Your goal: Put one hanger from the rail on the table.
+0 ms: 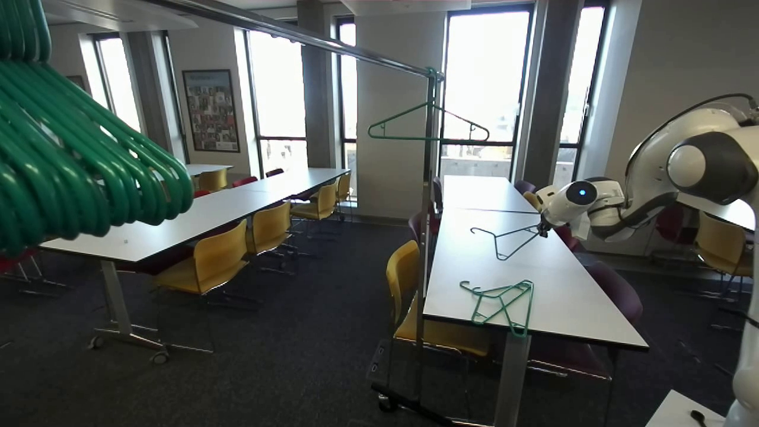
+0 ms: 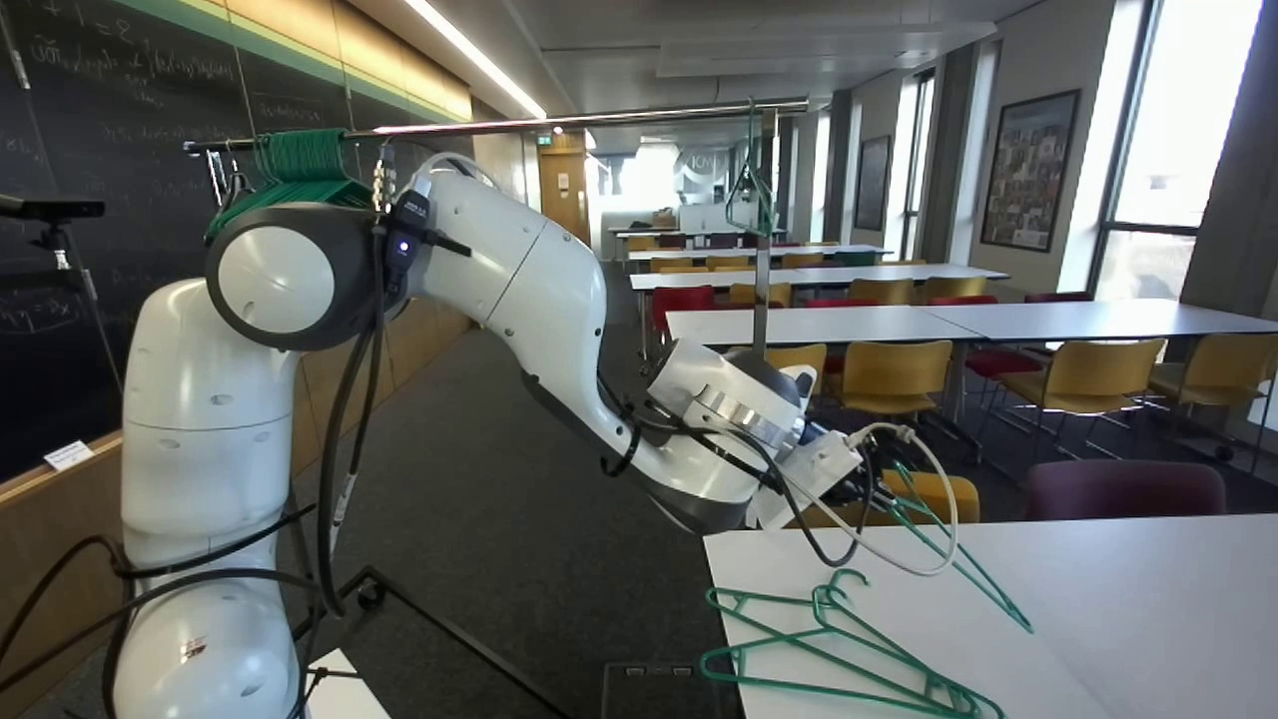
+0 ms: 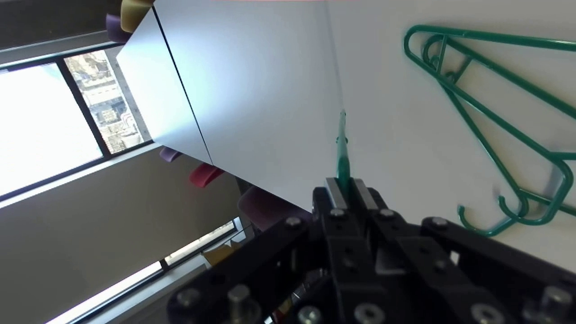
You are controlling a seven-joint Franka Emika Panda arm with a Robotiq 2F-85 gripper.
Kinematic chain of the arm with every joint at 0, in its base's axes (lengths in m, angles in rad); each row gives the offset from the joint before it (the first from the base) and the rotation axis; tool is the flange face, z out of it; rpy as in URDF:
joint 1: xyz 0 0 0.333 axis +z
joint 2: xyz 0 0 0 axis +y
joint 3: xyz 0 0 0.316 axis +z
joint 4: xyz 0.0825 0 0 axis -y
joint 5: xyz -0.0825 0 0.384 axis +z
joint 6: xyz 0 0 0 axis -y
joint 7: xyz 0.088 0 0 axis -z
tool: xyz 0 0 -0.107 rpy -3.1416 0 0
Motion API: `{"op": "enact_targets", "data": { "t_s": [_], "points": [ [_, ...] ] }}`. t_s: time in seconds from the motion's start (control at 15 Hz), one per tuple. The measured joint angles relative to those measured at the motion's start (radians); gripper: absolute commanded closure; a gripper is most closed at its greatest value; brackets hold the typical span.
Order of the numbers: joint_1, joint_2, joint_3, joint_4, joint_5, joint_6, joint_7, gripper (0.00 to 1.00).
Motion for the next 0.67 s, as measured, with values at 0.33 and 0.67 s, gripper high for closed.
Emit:
{"op": "enact_targets", "data": {
  "t_s": [0.33,0.67],
  "points": [
    [0.001,0.000,0.003,0.024,-0.228,-0.001,0.173,0.98],
    [0.000,0.010,0.022,0.023,-0.368,-0.001,0.272,0.98]
  ]
}}
